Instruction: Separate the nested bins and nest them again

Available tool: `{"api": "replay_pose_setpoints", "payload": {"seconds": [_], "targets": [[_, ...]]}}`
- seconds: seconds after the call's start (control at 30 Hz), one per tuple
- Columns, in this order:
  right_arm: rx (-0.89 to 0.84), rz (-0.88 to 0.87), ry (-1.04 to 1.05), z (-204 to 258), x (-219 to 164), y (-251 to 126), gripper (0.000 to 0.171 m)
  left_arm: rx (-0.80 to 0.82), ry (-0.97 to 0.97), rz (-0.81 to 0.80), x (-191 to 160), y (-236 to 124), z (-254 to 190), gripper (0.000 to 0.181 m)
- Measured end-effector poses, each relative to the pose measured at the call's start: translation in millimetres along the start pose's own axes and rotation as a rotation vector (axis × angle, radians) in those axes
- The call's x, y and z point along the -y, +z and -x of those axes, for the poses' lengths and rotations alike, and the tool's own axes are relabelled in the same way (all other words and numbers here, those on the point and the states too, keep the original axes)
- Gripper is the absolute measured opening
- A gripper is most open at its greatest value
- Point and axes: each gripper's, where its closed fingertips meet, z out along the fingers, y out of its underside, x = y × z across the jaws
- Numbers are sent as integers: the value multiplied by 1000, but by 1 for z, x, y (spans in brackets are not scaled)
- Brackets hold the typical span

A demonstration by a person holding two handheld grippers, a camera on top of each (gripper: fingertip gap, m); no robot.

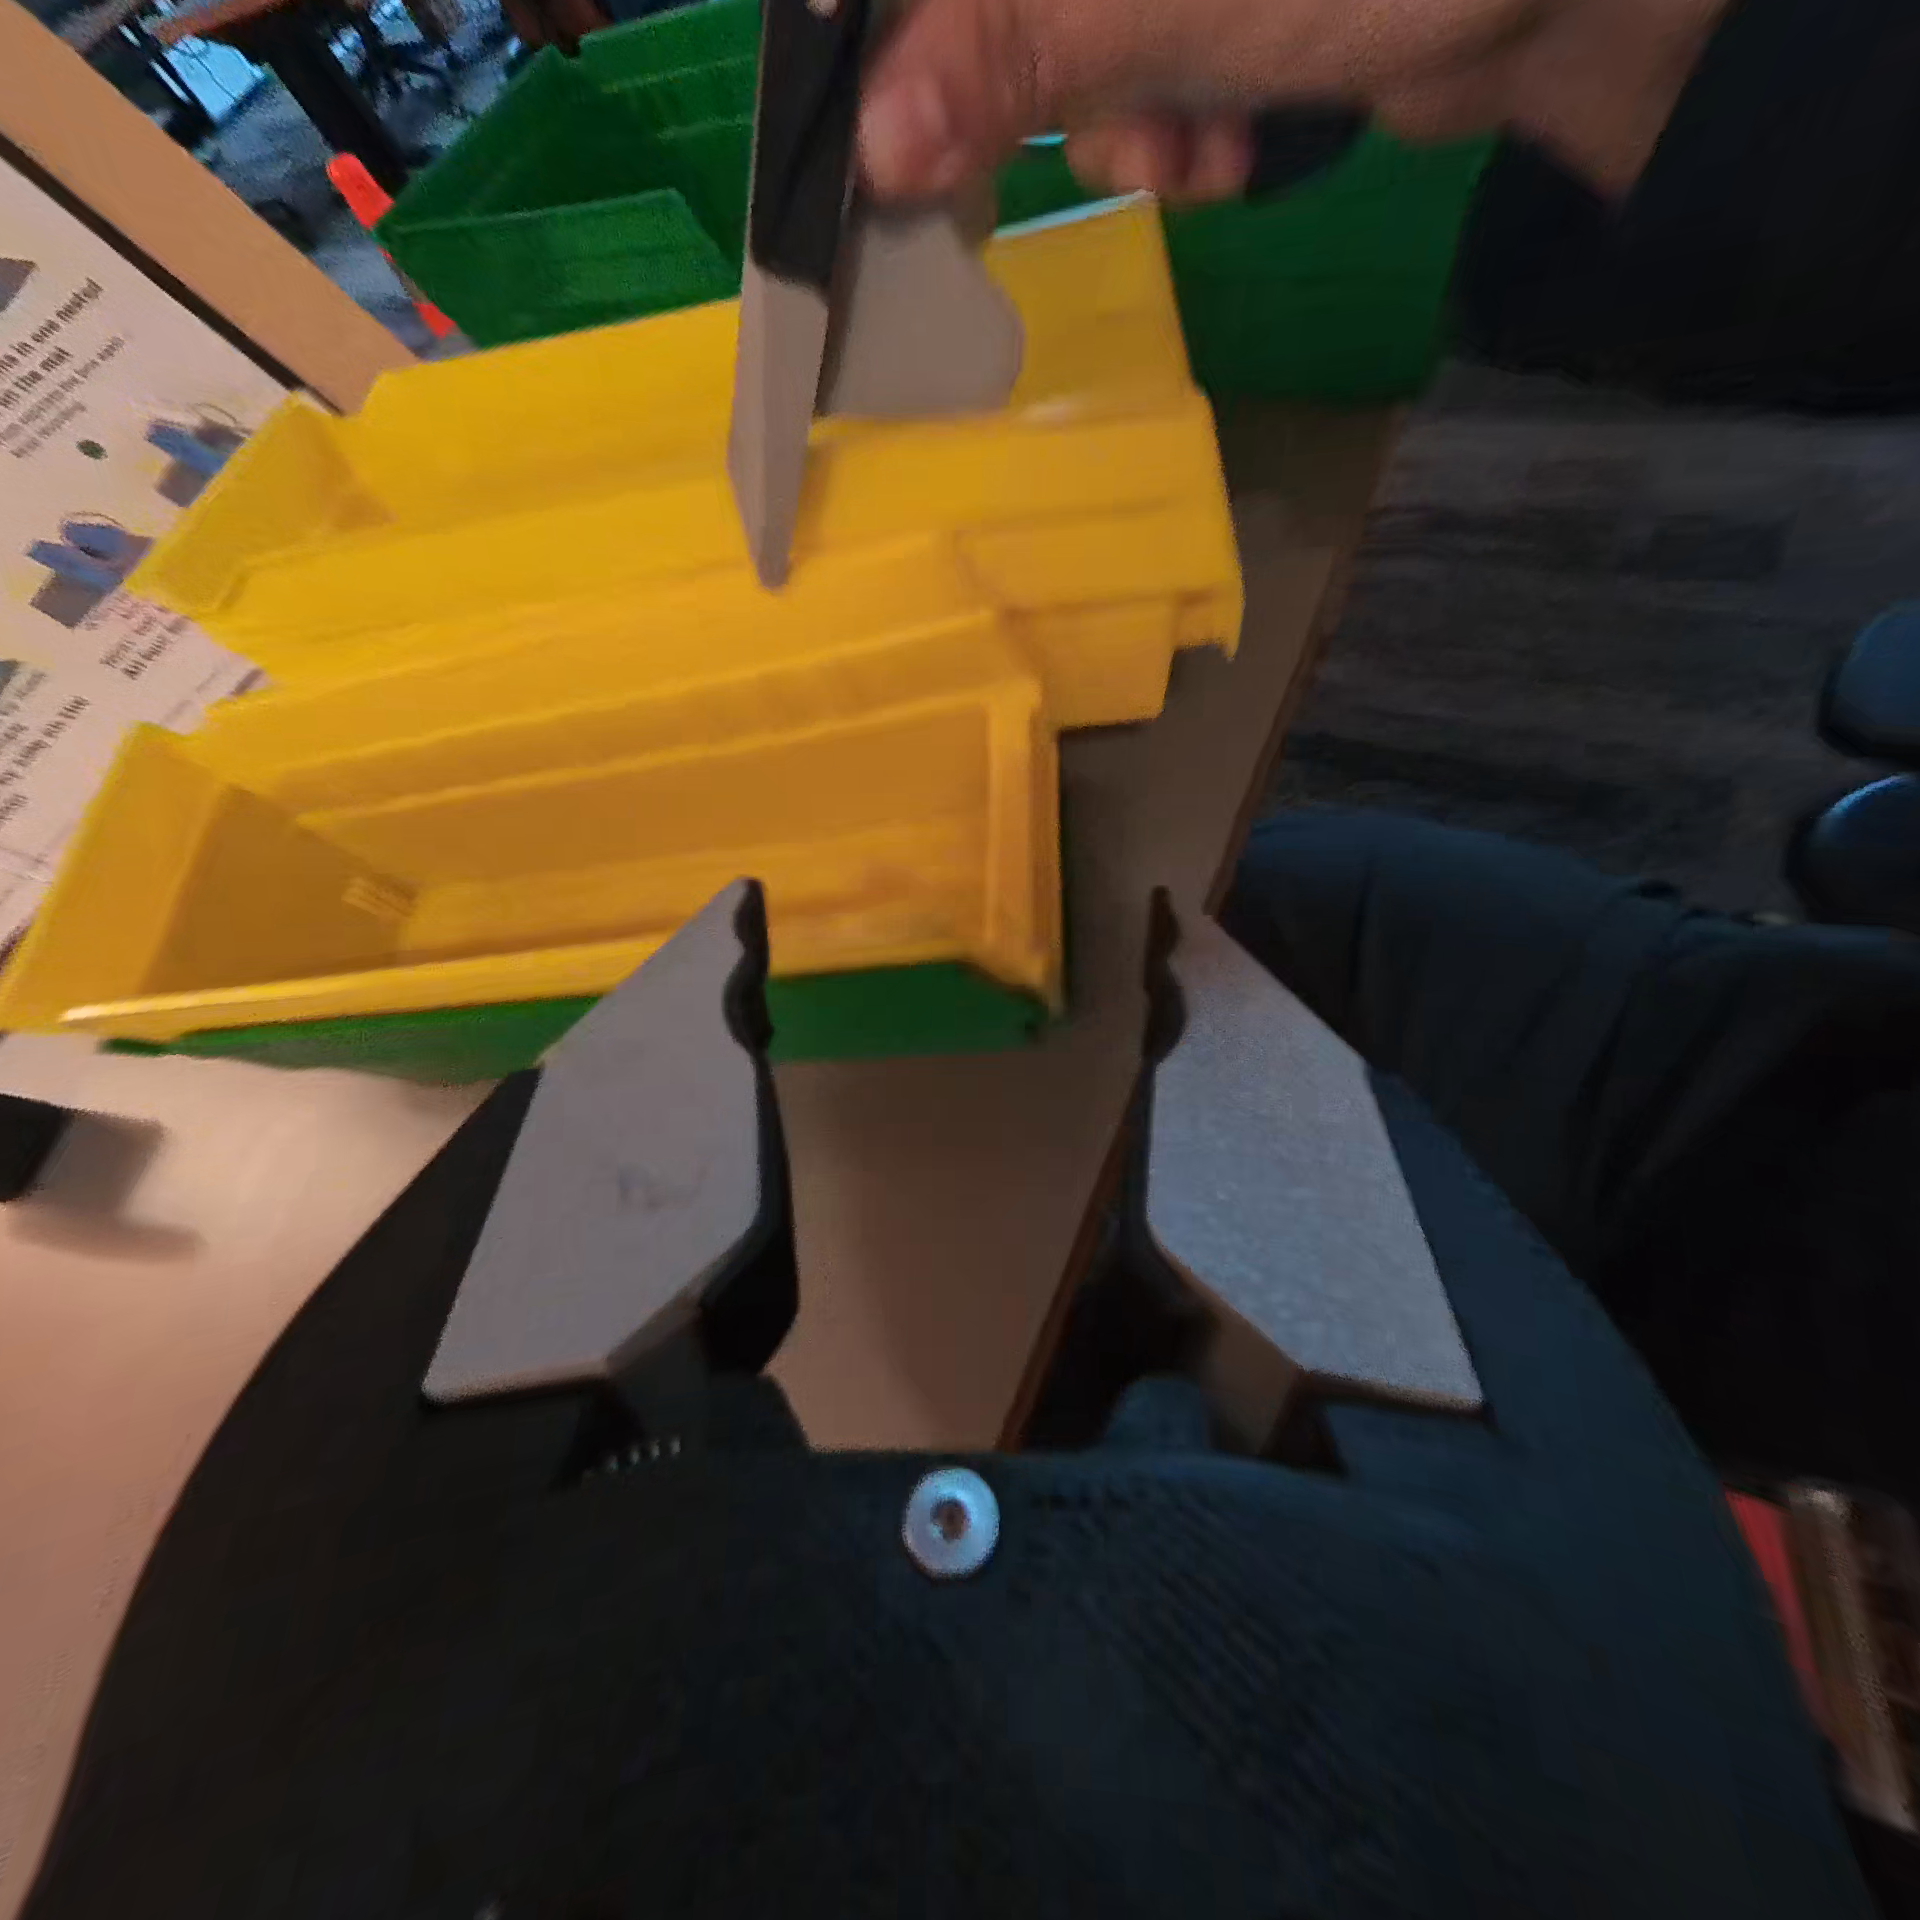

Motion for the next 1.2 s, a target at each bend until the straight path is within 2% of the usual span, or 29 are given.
{"api": "replay_pose_setpoints", "payload": {"seconds": [0.07, 0.17, 0.23, 0.33, 0.47, 0.57, 0.63, 0.73, 0.87, 0.97, 1.0, 1.03, 1.07, 1.1, 1.13, 1.2], "targets": [[2, -20, -13, 16, 1, 10, 103, -6, -45, 0, 3, -4, -1, 81], [42, -41, -31, 41, 3, 20, 105, 49, -5, 10, 3, -16, 4, 73], [44, -59, -38, 52, 4, 22, 107, 78, 38, 43, -1, -21, 3, 75], [-61, -106, -62, 47, 5, 16, 109, 128, 50, 119, -12, -23, 4, 88], [-110, -122, -15, 28, -6, 7, 112, 83, 74, 113, -10, -18, -11, 87], [-106, -156, 32, 15, -14, 1, 113, 76, 83, 153, -19, -1, -13, 91], [-60, -187, 67, 13, -18, 0, 110, 79, 80, 142, -19, 12, -15, 95], [92, -233, 118, 25, -22, 0, 107, 102, 99, 180, -25, 21, -11, 89], [212, -303, 196, 24, -23, -10, 108, 152, 95, 135, -12, 16, -5, 88], [222, -330, 221, 30, -18, -9, 109, 170, 121, 103, 2, 10, -13, 79], [231, -349, 204, 38, -13, -8, 96, 172, 140, 137, -1, 11, -16, 79], [220, -378, 196, 43, -8, -9, 65, 180, 159, 181, -8, 13, -17, 79], [201, -419, 187, 45, -2, -11, 47, 192, 176, 220, -15, 16, -15, 77], [202, -473, 173, 49, 5, -17, 16, 203, 188, 272, -25, 16, -12, 73], [204, -527, 162, 52, 10, -23, 0, 198, 210, 341, -41, 15, -7, 73], [267, -553, 131, 65, 14, -27, 0, 146, 181, 385, -60, 15, -5, 60]]}}
